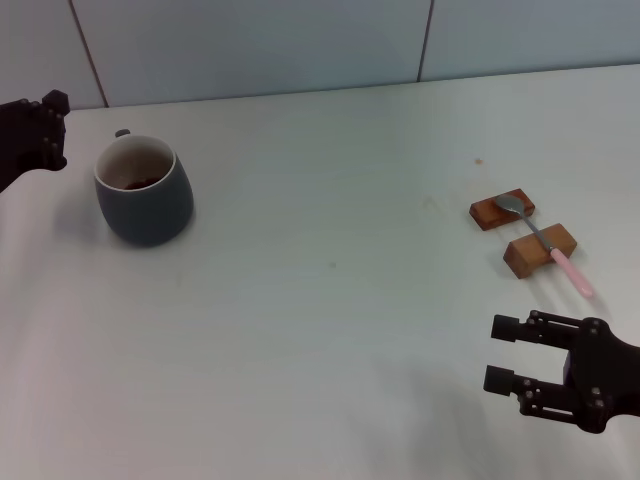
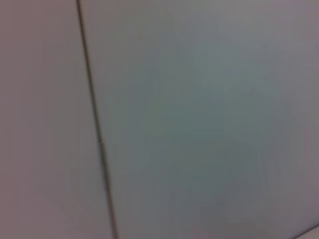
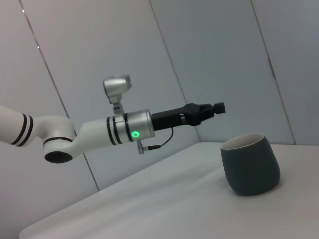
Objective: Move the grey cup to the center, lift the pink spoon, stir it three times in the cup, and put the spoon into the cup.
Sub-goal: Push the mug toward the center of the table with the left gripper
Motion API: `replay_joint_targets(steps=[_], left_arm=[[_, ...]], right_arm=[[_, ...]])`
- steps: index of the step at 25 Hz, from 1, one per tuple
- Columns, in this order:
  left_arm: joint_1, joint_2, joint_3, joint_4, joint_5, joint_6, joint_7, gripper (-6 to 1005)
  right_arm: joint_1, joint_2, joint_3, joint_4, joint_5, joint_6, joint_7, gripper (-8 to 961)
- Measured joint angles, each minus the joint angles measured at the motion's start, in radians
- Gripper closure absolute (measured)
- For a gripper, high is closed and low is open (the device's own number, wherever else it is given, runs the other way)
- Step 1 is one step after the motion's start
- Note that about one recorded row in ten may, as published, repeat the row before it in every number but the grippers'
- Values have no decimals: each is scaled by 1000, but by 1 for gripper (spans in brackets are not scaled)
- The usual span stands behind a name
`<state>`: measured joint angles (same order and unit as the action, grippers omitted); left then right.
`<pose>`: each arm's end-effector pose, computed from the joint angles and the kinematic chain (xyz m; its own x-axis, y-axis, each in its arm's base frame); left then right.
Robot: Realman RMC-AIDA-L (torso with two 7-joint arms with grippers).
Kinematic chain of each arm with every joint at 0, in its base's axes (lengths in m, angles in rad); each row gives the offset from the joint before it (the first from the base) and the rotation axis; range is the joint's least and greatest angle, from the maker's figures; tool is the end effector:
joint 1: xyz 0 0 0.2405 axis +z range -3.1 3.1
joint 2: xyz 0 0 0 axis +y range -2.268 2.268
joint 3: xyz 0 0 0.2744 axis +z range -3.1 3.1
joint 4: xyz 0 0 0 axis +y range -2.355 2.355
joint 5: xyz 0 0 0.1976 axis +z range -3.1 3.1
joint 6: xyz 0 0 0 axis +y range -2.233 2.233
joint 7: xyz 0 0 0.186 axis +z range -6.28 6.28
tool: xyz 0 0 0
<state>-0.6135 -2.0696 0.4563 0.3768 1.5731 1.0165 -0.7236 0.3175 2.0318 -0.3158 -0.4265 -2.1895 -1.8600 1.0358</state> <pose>-0.2960 0.4405 0.0020 0.8360 0.0511 0.5464 0.5048 -0.4623 -0.7290 0.3092 0.2357 -0.0288 0.6615 -0.3309 -0.6730 -0.5102 -0.8563 -0.0805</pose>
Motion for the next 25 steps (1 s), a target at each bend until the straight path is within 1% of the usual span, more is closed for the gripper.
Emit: replay_joint_targets(steps=[2,3,4,6,12,13,14,18,25], left_arm=[[-15,-1,-3,-30,-40,-55,112,988],[-28,-2,-4,-64,-89,-103,253,988],[-28,-2,-4,-64,-89,-103,253,988],[-38,-2,-4,-88,-118,-130,382,988],[-53,-4,-1,-125,-140,-176,659,989],[-59,-6,3,-137,-140,-199,738,989],[-59,-6,3,-137,-140,-199,738,989],[-80,-8,0,-172,-141,-256,911,990],[-84,-6,17,-174,-134,-275,952,991]], right_arm=[[0,0,0,0,0,0,0,285],[0,0,0,0,0,0,0,285],[0,0,0,0,1,0,0,285],[0,0,0,0,1,0,0,285],[0,0,0,0,1,-1,3,285],[0,1,0,0,1,-2,4,285],[0,1,0,0,1,-2,4,285],[0,1,0,0,1,-4,5,285],[0,1,0,0,1,-4,5,285]])
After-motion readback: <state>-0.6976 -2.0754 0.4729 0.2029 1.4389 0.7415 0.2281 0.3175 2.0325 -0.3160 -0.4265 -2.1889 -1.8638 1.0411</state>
